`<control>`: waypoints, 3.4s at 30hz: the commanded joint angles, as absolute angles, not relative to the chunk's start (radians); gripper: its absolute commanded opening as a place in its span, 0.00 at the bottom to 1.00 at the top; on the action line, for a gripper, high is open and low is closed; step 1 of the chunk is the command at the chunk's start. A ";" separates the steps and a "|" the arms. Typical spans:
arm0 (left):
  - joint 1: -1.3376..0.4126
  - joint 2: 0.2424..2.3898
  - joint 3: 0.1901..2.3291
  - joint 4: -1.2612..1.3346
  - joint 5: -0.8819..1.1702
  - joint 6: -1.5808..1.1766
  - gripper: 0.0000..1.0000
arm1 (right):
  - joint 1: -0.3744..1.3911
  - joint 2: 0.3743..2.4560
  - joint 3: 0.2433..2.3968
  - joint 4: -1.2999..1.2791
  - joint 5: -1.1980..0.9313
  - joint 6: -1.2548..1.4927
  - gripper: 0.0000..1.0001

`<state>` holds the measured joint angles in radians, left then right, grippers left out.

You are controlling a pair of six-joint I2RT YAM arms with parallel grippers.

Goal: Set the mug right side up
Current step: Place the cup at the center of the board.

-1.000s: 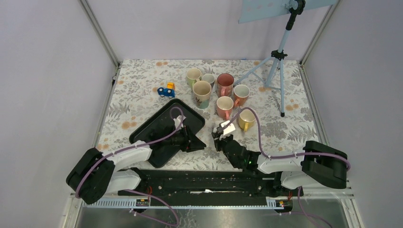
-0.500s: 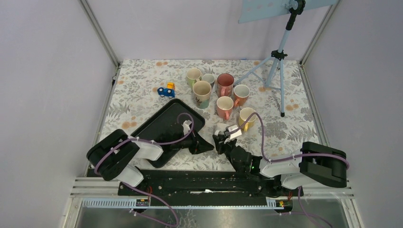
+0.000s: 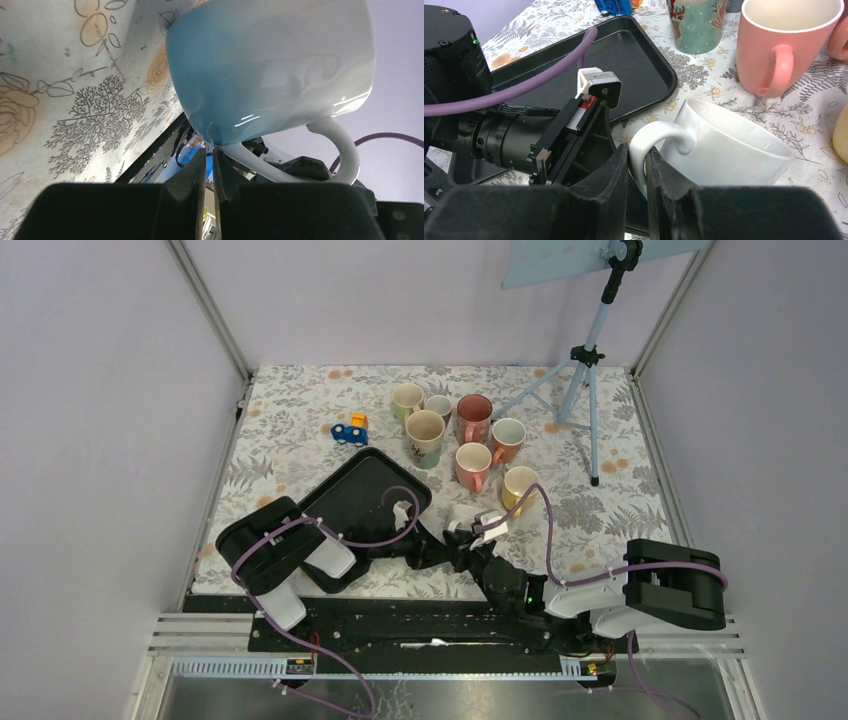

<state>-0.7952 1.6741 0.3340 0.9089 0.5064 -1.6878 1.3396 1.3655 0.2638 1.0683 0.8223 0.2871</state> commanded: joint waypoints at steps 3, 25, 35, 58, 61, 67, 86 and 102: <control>-0.812 1.705 0.347 1.021 0.452 -1.717 0.11 | 1.367 1.342 0.249 1.098 0.850 0.364 0.00; -0.815 1.755 0.353 1.065 0.463 -1.733 0.10 | 1.371 1.372 0.280 0.921 0.767 0.515 0.00; -0.808 1.765 0.350 1.069 0.483 -1.728 0.10 | 1.371 1.452 0.303 0.930 0.768 0.531 0.07; -0.724 1.747 0.330 1.028 0.527 -1.681 0.10 | 1.360 1.616 0.428 0.941 0.859 0.464 0.18; -0.713 1.749 0.327 1.022 0.536 -1.674 0.10 | 1.359 1.665 0.456 0.961 0.863 0.463 0.20; -0.692 1.733 0.320 1.001 0.547 -1.657 0.10 | 1.360 1.720 0.487 0.984 0.866 0.465 0.24; -0.678 1.660 0.314 0.908 0.546 -1.596 0.12 | 1.361 1.735 0.521 0.918 0.867 0.534 0.42; -0.678 1.549 0.334 0.799 0.556 -1.529 0.20 | 1.362 1.659 0.552 0.698 0.878 0.674 0.53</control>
